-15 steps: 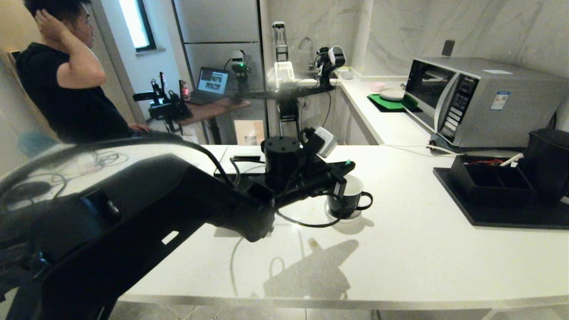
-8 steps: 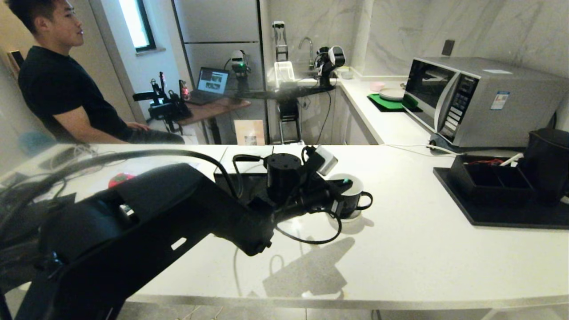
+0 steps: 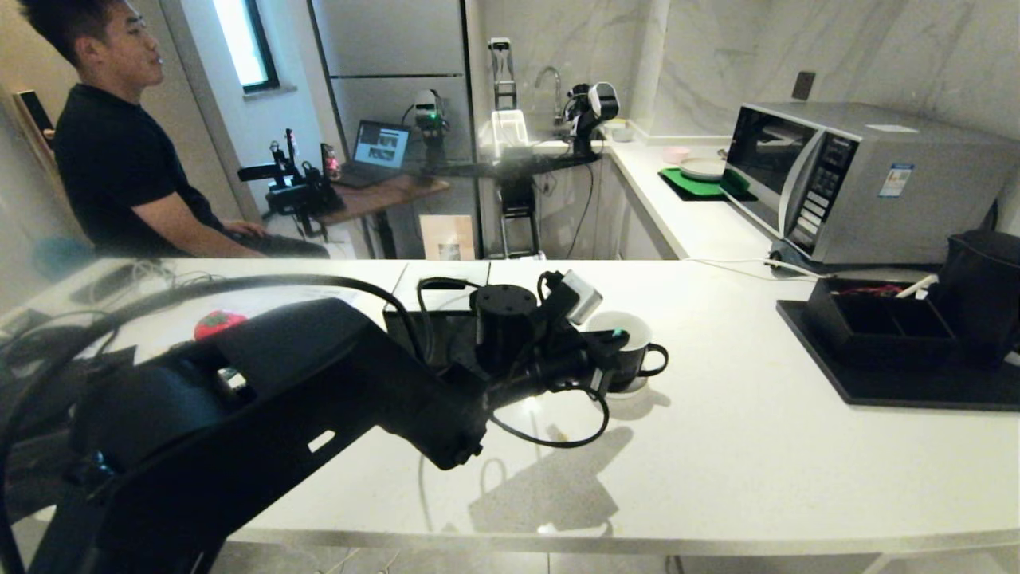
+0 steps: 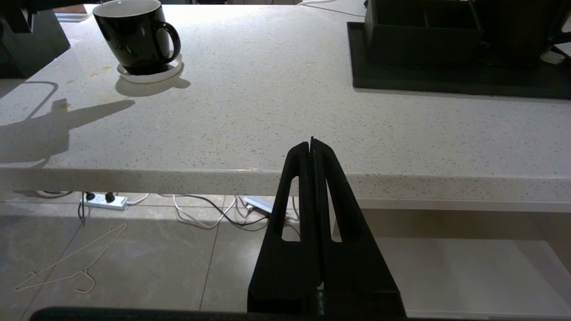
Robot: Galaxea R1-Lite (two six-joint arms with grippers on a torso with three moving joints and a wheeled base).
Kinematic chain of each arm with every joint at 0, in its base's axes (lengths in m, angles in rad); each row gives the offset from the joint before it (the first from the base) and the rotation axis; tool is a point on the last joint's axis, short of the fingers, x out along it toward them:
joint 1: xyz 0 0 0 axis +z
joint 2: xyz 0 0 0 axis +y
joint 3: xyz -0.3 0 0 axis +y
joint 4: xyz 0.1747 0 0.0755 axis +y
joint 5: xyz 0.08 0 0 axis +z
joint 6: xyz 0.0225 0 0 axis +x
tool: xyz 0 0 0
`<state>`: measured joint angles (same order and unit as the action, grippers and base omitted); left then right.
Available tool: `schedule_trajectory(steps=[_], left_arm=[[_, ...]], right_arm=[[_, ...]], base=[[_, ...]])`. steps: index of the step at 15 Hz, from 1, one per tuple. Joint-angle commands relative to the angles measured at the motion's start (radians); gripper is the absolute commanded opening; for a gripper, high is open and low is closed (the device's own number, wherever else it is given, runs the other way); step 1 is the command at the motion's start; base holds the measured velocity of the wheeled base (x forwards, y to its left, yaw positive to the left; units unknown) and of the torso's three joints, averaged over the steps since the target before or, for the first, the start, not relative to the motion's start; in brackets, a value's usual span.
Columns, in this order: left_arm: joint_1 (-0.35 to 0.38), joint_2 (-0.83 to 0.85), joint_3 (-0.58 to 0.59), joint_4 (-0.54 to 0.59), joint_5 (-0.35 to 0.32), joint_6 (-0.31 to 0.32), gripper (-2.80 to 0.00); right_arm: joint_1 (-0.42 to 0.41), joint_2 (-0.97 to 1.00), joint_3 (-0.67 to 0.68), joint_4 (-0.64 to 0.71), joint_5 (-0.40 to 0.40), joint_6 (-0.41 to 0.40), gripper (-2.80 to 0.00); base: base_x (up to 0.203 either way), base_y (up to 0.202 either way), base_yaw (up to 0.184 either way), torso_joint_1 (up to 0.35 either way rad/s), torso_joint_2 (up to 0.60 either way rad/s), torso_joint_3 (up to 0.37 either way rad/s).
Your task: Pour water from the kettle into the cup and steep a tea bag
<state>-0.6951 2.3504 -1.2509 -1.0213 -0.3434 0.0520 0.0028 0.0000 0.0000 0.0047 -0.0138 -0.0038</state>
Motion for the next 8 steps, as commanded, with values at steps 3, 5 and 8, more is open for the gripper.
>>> schedule_trajectory(steps=[3,5,8], left_arm=[[0.002,-0.036,-0.004,-0.006,-0.002,0.000,-2.80],[0.005,-0.058,-0.005,-0.006,-0.002,0.002,-2.80],[0.006,-0.100,-0.008,-0.009,-0.002,0.002,-2.80]], right_arm=[[0.000,0.000,0.000,0.000,0.000,-0.001,-2.80],[0.000,0.000,0.000,0.000,0.000,-0.001,-2.80],[0.000,0.000,0.000,0.000,0.000,-0.001,-2.80]], base=[[0.000,0.000,0.000,0.000,0.00,0.000],[0.000,0.000,0.000,0.000,0.00,0.000],[0.000,0.000,0.000,0.000,0.00,0.000]])
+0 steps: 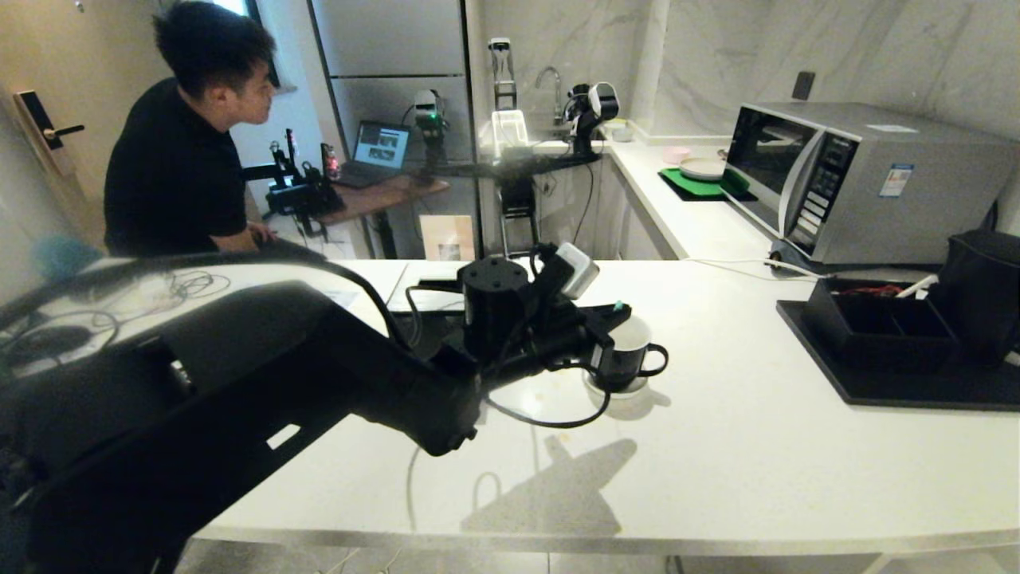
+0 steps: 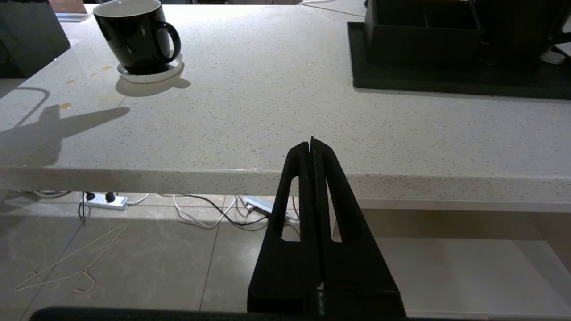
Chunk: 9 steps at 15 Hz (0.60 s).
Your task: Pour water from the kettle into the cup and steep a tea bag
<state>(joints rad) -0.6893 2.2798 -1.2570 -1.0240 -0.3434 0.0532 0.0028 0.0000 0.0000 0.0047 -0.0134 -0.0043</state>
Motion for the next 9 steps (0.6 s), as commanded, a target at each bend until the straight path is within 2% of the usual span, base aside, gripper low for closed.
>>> schedule_trajectory(steps=[1,9], left_arm=[[0.001,-0.040,-0.002,-0.007,-0.002,0.000,-2.80],[0.013,-0.097,-0.044,-0.001,0.000,-0.006,-2.80]], right_arm=[[0.000,0.000,0.000,0.000,0.000,0.000,-2.80],[0.000,0.000,0.000,0.000,0.000,0.000,-2.80]], base=[[0.000,0.000,0.000,0.000,0.00,0.000],[0.000,0.000,0.000,0.000,0.00,0.000]])
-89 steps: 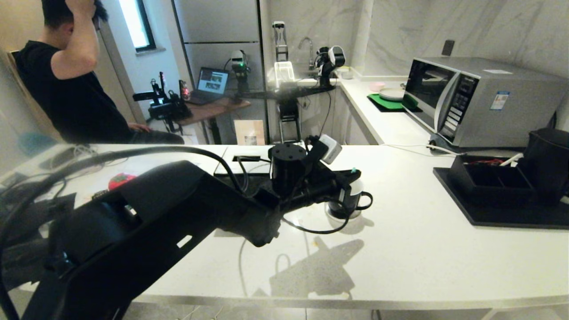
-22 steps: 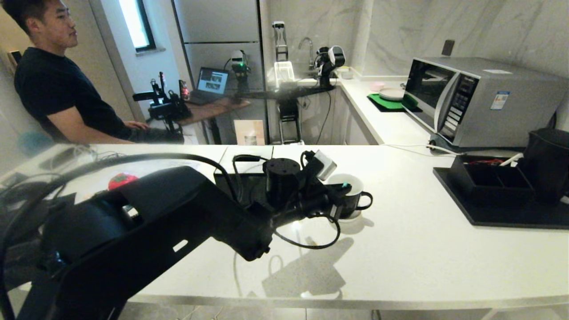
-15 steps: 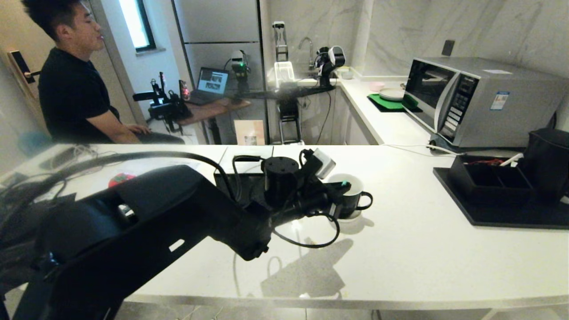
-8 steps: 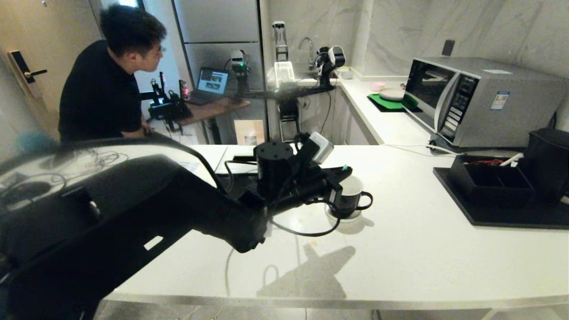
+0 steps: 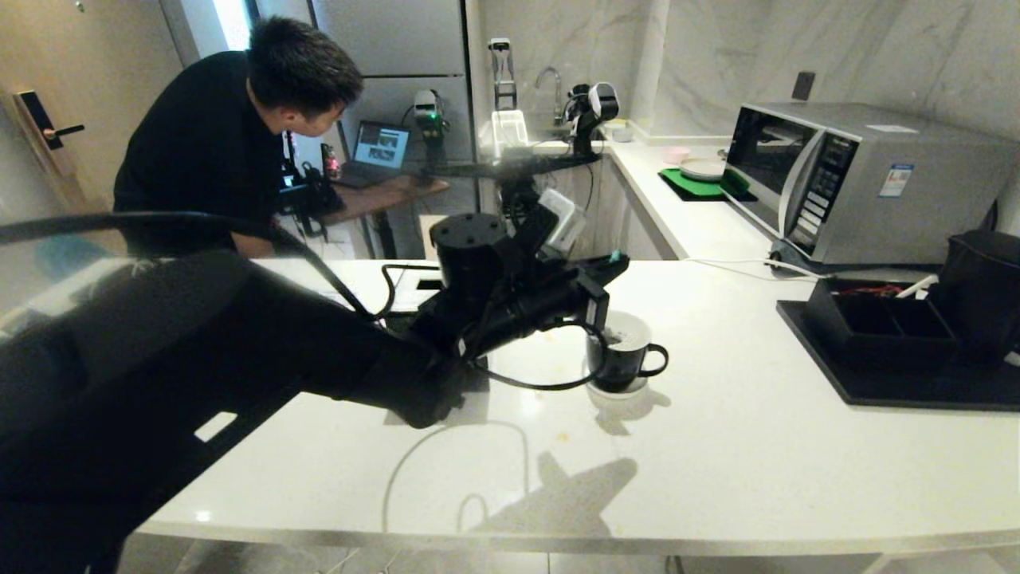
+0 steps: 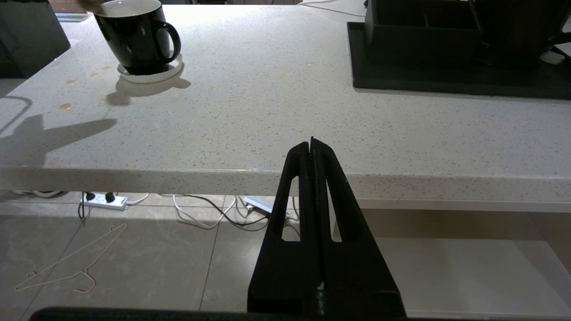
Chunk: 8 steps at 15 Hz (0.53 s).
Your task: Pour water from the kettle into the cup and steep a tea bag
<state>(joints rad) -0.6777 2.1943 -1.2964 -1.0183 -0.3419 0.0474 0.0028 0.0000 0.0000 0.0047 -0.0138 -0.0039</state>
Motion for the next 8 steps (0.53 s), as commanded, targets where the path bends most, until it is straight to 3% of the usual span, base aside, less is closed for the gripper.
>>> schedule_trajectory(steps=[1,8], left_arm=[[0.003,-0.019,-0.004,-0.005,-0.002,0.000,-2.80],[0.040,-0.078,-0.017,0.005,-0.036,-0.005,-2.80]], right_arm=[[0.000,0.000,0.000,0.000,0.000,-0.001,-2.80],[0.000,0.000,0.000,0.000,0.000,-0.001,-2.80]], base=[[0.000,0.000,0.000,0.000,0.00,0.000],[0.000,0.000,0.000,0.000,0.00,0.000]])
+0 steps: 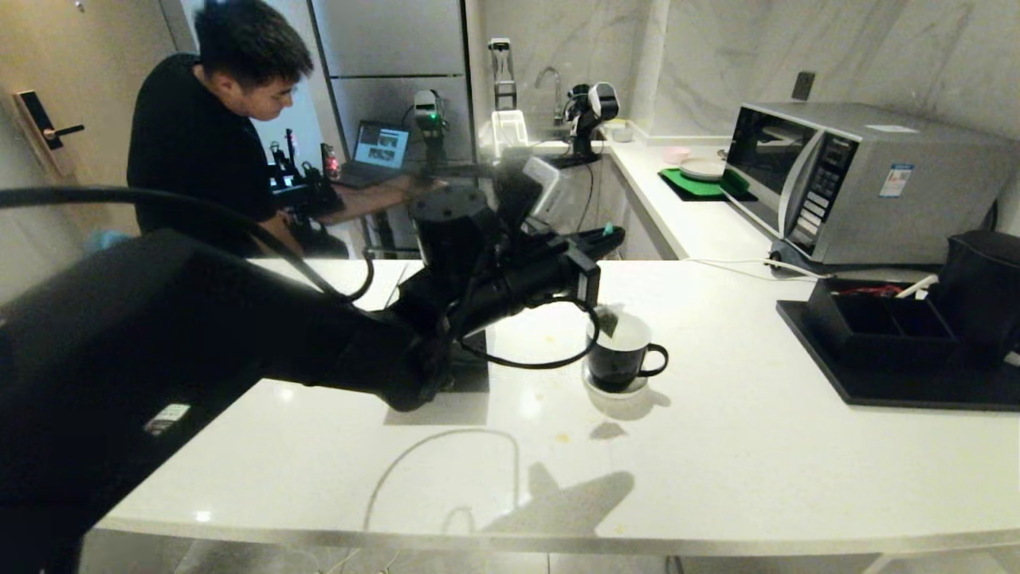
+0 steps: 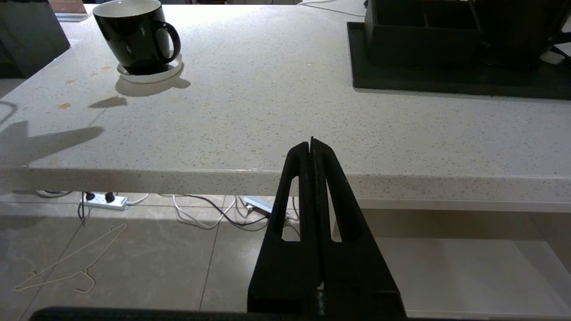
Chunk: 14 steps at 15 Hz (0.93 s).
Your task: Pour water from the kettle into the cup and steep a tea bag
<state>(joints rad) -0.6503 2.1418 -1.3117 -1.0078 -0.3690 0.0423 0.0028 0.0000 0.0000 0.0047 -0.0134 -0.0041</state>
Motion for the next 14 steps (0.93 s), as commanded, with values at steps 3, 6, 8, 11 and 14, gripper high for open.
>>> schedule_trajectory(steps=[3,6,8,11,14], left_arm=[[0.054,-0.070,-0.001,0.011,-0.130,-0.007,-2.80],[0.116,-0.116,-0.001,0.071,-0.276,-0.009,-2.80],[0.155,-0.142,-0.001,0.089,-0.364,-0.051,-2.80],[0.229,-0.178,-0.005,0.090,-0.513,-0.152,-2.80],[0.317,-0.197,0.000,0.092,-0.677,-0.215,-2.80]], right_arm=[[0.000,0.000,0.000,0.000,0.000,0.000,-2.80],[0.000,0.000,0.000,0.000,0.000,0.000,-2.80],[0.000,0.000,0.000,0.000,0.000,0.000,-2.80],[0.000,0.000,0.000,0.000,0.000,0.000,-2.80],[0.000,0.000,0.000,0.000,0.000,0.000,-2.80]], base=[[0.000,0.000,0.000,0.000,0.00,0.000],[0.000,0.000,0.000,0.000,0.00,0.000],[0.000,0.000,0.000,0.000,0.00,0.000],[0.000,0.000,0.000,0.000,0.00,0.000],[0.000,0.000,0.000,0.000,0.00,0.000]])
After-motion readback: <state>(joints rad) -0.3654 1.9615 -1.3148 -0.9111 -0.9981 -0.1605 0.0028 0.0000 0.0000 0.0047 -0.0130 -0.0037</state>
